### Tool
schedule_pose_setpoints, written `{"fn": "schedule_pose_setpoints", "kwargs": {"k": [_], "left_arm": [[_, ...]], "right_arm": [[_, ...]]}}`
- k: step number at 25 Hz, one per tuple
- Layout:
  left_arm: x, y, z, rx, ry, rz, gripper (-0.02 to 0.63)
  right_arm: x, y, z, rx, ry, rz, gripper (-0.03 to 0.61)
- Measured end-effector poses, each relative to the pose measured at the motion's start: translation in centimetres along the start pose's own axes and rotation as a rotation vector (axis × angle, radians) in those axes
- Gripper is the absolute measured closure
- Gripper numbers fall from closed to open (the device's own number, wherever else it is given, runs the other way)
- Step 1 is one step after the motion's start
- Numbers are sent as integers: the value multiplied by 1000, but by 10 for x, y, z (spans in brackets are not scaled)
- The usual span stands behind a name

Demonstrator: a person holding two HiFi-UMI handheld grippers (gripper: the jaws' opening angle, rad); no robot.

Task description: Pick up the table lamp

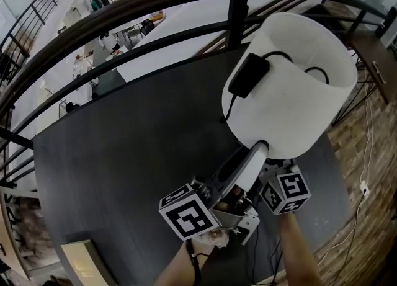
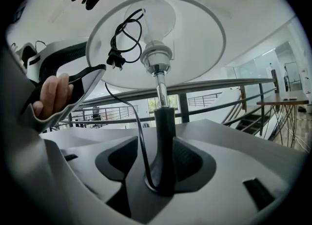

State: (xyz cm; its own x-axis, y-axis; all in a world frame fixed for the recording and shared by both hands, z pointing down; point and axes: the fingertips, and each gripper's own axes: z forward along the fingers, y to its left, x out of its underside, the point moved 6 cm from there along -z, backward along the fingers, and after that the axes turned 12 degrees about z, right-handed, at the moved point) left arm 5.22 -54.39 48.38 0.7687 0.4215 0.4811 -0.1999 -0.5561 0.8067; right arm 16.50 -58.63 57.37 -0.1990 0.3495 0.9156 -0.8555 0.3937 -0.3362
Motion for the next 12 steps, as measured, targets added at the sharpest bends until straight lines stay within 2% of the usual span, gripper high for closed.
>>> {"fn": "schedule_pose_setpoints", "kwargs": {"k": [9, 12], "left_arm": [[-5, 2, 18, -13, -48, -46, 450], [-9, 0, 27, 6, -57, -50, 462]], "right_arm": [[-9, -12, 3, -3, -13, 5, 350], [-9, -13, 5, -8, -11, 13, 350]]}}
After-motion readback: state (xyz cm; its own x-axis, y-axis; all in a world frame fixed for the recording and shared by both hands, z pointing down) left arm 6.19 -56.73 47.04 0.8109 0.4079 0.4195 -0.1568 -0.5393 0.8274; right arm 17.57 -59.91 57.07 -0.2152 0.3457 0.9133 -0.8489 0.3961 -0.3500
